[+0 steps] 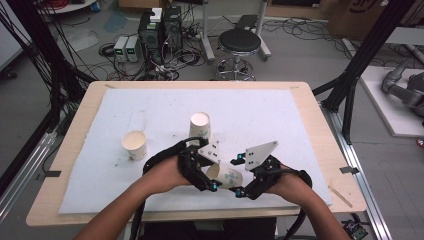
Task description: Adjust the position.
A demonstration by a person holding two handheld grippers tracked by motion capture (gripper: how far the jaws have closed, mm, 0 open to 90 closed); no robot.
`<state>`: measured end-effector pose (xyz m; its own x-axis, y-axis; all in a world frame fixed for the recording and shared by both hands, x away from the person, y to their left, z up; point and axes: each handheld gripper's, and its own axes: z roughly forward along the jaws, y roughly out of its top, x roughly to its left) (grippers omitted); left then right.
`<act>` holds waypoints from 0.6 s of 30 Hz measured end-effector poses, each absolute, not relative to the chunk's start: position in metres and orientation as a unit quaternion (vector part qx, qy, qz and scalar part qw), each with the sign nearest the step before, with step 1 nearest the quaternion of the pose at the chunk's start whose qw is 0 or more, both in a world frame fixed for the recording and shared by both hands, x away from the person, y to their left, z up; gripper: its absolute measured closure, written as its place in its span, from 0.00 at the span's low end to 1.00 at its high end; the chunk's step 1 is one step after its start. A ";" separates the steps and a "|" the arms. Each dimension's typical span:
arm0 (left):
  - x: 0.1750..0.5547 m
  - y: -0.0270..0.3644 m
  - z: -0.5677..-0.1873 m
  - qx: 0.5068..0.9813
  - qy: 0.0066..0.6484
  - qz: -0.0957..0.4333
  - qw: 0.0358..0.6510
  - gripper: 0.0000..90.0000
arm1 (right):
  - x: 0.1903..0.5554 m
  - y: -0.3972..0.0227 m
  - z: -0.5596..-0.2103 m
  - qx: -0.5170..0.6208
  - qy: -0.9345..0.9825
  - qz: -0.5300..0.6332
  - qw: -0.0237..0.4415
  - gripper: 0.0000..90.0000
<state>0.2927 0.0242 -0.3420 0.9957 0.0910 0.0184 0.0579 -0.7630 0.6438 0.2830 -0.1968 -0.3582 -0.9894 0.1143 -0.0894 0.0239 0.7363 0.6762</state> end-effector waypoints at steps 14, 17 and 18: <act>0.294 0.020 -0.341 0.946 0.036 0.024 0.321 0.41 | 0.284 -0.193 -0.362 0.032 0.936 0.344 0.064 0.23; 0.294 0.020 -0.341 0.947 0.036 0.024 0.320 0.41 | 0.284 -0.191 -0.363 0.030 0.938 0.339 0.065 0.23; 0.294 0.020 -0.341 0.947 0.034 0.024 0.317 0.41 | 0.284 -0.191 -0.364 0.030 0.939 0.338 0.065 0.23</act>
<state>0.2941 0.0201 -0.3406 0.9966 0.0786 0.0234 0.0486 -0.7966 0.6025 0.2837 -0.1906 -0.3637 -0.9898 0.0993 -0.1018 0.0117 0.7702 0.6377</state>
